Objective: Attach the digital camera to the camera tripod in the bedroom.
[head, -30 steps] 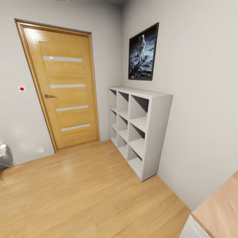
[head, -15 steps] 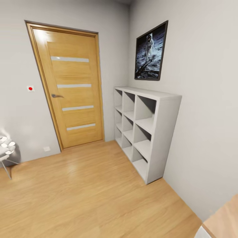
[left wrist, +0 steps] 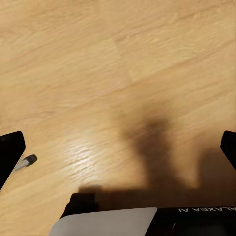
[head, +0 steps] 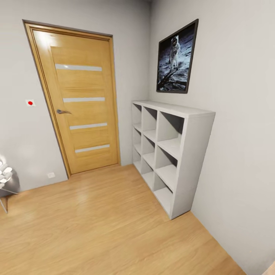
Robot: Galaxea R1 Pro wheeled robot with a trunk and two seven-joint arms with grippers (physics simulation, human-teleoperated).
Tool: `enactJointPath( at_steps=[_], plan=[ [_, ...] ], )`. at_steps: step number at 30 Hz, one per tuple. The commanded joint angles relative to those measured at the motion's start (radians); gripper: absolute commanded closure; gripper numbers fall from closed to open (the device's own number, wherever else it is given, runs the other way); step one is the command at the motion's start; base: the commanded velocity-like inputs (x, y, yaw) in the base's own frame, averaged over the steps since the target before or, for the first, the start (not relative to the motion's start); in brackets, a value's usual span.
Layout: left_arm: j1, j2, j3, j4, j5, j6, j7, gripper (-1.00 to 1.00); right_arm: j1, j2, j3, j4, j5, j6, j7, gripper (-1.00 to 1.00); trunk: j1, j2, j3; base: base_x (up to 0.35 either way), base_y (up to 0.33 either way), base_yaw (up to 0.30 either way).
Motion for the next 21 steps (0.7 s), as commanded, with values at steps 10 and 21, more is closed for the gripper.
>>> enactJointPath(
  at_steps=[10, 21],
  plan=[
    [0.000, 0.000, 0.001, -0.001, -0.001, -0.002, 0.000, -1.00, 0.000, 0.000, 0.000, 0.001, 0.000, -0.004, -0.001, -1.00, 0.000, 0.000, -0.001, 0.103, -0.006, 0.149],
    [0.000, 0.000, 0.001, -0.001, -0.001, -0.002, 0.000, -1.00, 0.000, 0.001, 0.000, 0.001, 0.000, -0.004, -0.001, -1.00, 0.000, 0.000, -0.001, 0.124, -0.040, 0.040]
  ],
)
